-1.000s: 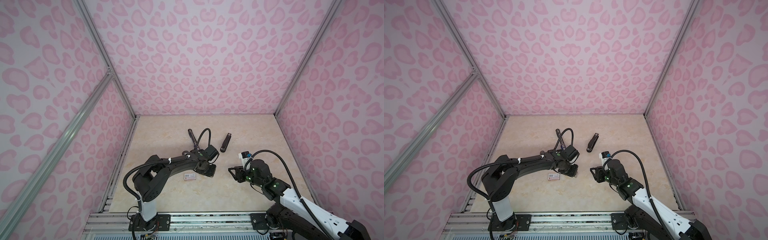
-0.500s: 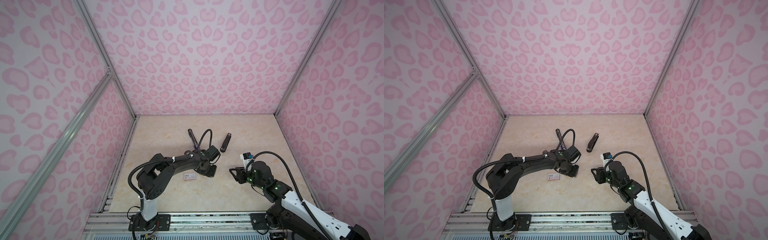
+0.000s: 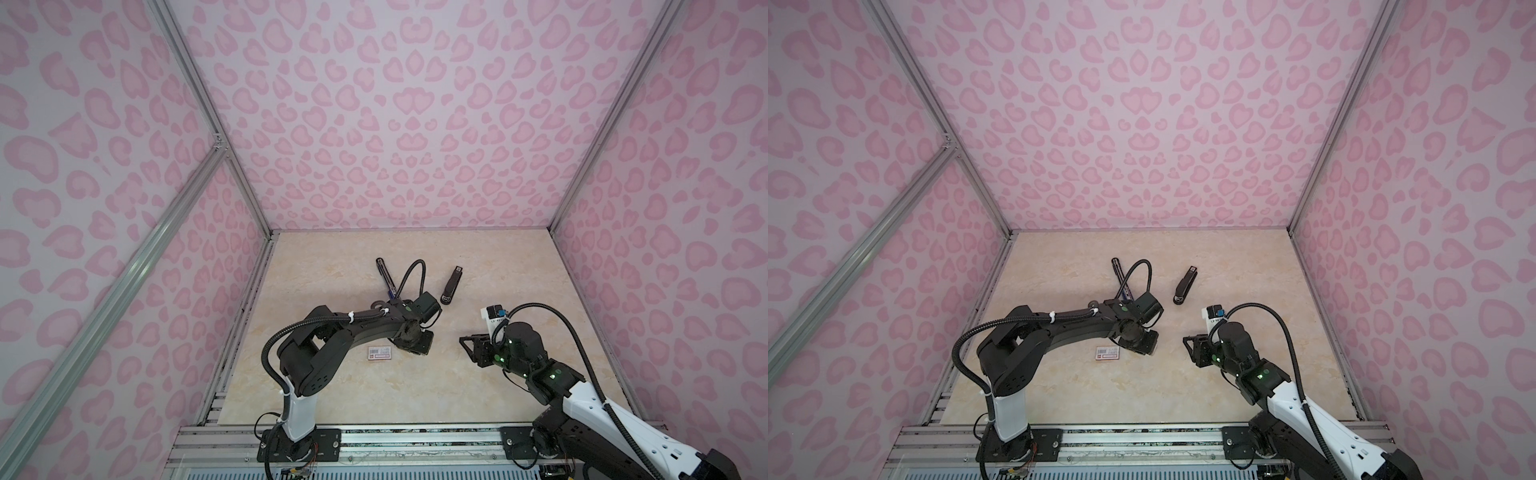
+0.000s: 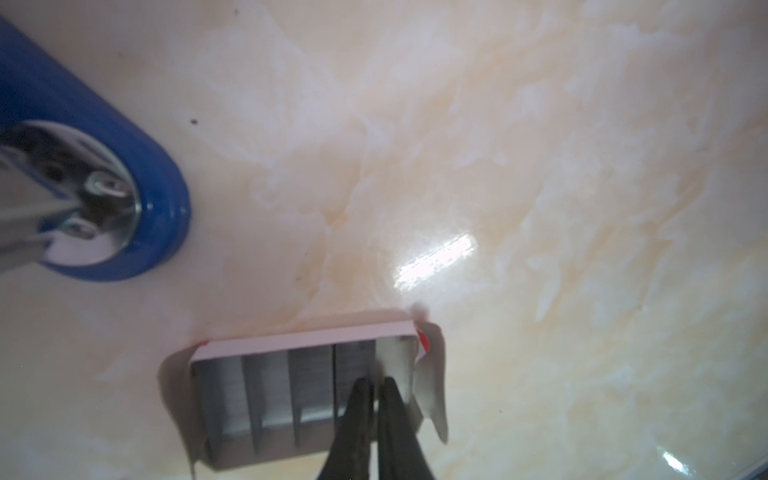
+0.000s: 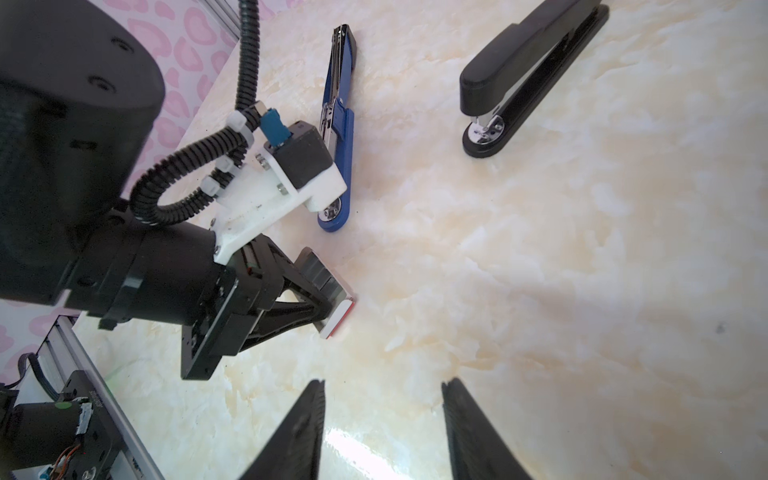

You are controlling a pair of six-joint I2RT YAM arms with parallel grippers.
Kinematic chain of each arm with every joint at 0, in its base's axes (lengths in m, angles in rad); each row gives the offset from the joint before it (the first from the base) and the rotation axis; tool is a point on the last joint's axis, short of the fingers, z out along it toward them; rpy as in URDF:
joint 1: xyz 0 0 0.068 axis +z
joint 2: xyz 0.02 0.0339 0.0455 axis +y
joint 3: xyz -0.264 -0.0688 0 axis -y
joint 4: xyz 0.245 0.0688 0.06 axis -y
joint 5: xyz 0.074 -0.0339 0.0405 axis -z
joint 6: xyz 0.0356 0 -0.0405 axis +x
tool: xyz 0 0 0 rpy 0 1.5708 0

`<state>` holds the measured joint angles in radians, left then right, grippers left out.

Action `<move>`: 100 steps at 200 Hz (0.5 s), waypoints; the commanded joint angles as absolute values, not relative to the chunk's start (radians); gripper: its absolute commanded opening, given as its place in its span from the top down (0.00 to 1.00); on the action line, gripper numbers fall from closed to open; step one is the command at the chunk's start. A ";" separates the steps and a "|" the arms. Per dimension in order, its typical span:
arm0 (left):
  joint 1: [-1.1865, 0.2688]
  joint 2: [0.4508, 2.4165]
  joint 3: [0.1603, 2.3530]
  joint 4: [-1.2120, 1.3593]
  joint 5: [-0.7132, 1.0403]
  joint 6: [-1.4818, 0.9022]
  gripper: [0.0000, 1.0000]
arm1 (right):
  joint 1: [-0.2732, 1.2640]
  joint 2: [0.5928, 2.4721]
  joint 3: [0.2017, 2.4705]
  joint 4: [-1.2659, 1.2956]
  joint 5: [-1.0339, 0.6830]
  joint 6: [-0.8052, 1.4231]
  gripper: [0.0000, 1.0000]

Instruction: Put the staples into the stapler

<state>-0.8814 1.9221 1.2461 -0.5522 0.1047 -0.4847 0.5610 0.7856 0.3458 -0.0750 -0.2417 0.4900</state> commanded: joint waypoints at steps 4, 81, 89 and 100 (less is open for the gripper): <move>-0.881 1.928 1.249 -0.573 0.104 -0.474 0.95 | 0.560 0.785 0.340 -0.066 -0.235 0.494 0.51; -0.881 1.830 1.236 -0.575 0.124 -0.460 0.97 | 0.548 0.815 0.379 -0.062 -0.236 0.486 0.51; -0.881 1.816 1.235 -0.575 0.126 -0.457 0.97 | 0.546 0.820 0.386 -0.061 -0.237 0.485 0.51; -0.877 1.795 1.232 -0.577 0.131 -0.455 0.97 | 0.539 0.826 0.396 -0.057 -0.243 0.486 0.51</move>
<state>-0.8818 1.8328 1.2377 -0.5648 0.1135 -0.4694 0.5465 0.8150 0.3790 -0.0723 -0.2405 0.4892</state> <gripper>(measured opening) 0.053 0.488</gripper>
